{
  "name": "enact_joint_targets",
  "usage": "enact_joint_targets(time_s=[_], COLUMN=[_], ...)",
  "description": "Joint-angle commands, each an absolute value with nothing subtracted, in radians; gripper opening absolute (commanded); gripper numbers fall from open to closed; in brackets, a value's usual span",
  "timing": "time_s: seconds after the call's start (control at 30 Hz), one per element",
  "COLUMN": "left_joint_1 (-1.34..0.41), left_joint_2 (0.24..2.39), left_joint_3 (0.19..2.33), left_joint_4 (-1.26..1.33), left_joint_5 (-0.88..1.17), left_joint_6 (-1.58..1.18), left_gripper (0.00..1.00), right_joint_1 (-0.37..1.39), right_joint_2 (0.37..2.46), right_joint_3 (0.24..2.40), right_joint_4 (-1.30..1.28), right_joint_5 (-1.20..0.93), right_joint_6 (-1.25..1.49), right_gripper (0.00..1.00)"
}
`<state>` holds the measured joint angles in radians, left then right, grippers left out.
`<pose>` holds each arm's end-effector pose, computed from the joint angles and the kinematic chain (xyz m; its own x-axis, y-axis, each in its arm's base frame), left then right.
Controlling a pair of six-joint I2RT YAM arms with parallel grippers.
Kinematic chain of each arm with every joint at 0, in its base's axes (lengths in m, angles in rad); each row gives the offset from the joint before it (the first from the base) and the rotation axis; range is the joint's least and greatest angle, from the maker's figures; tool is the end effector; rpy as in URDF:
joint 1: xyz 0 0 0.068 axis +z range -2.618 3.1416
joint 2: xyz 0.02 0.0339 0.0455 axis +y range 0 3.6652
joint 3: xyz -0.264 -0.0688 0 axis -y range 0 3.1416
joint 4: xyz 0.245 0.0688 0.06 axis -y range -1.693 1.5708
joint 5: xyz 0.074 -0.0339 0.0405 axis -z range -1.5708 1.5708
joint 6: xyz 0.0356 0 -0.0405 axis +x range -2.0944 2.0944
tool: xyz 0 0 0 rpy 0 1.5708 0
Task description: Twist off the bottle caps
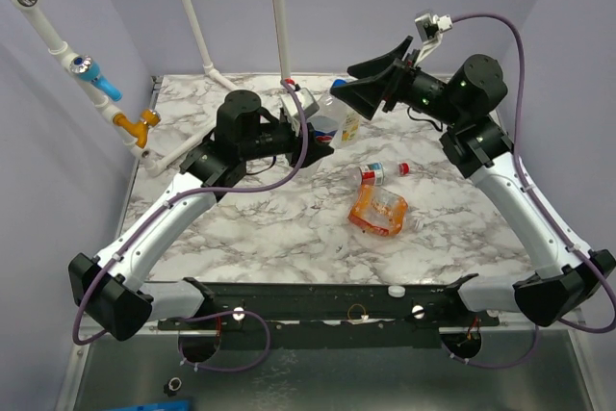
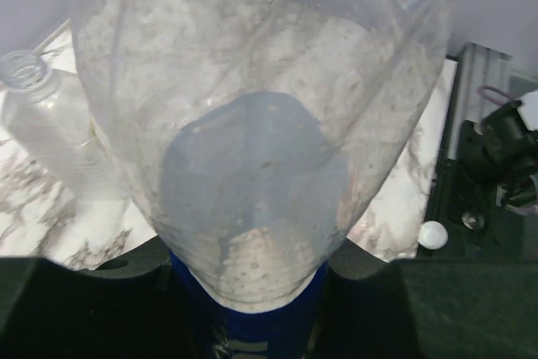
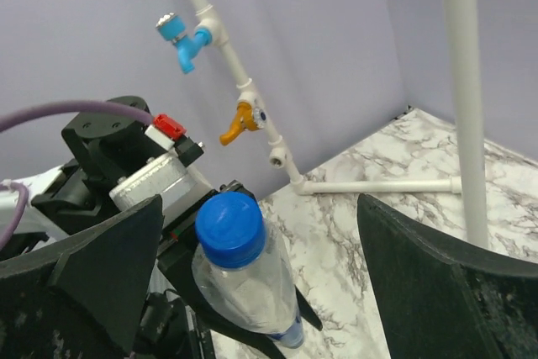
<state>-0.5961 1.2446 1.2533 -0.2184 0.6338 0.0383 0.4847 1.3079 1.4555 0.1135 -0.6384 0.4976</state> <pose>0.2201 -0.1748 0.4043 -0.1365 0.1299 -0.9821 0.9376 0.3369 -0.0857 0.2414 0.1511 0.4903 -0.2210 0.3168 -0.9224 -0.8854 0.3313 0.3260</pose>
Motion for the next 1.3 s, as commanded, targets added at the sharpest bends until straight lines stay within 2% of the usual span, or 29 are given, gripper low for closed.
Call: enact_joint_targets(time_s=[0.0,0.1,0.27,0.4,0.53,0.6,0.8,0.93,1.0,1.17,1.27], left_joint_1=[-0.597,-0.597,-0.597,-0.597,-0.598,-0.598,-0.598,-0.598,-0.598,-0.594,-0.588], left_joint_2=[1.244,1.248,1.252,1.256,1.259,1.259,1.260,1.255,1.248,1.237,1.241], left_joint_3=[1.236,1.236,1.233,1.230,1.229,1.227,1.227,1.242,1.253,1.286,1.301], left_joint_4=[-0.178,-0.171,-0.166,-0.163,-0.163,-0.163,-0.161,-0.161,-0.164,-0.176,-0.178], left_joint_5=[0.460,0.447,0.441,0.428,0.422,0.425,0.434,0.504,0.596,0.930,1.097], left_joint_6=[0.118,0.127,0.120,0.121,0.123,0.121,0.114,0.070,0.032,-0.093,-0.166], left_gripper=[0.05,0.05,0.05,0.05,0.05,0.05,0.05,0.06,0.06,0.06,0.06], right_joint_1=[0.508,0.515,0.518,0.527,0.535,0.537,0.541,0.541,0.541,0.533,0.518], right_joint_2=[1.317,1.343,1.366,1.380,1.392,1.394,1.402,1.393,1.379,1.341,1.363], right_joint_3=[1.519,1.539,1.536,1.551,1.562,1.561,1.554,1.541,1.523,1.437,1.436], right_joint_4=[0.019,0.002,0.016,0.029,0.041,0.049,0.054,0.066,0.105,0.292,0.383], right_joint_5=[-0.528,-0.498,-0.501,-0.503,-0.503,-0.505,-0.523,-0.558,-0.634,-0.991,-1.177], right_joint_6=[0.497,0.498,0.521,0.523,0.526,0.531,0.539,0.509,0.473,0.432,0.497], right_gripper=[1.00,1.00,0.85,0.65,0.39,0.30,0.10,0.01,0.01,0.01,0.00])
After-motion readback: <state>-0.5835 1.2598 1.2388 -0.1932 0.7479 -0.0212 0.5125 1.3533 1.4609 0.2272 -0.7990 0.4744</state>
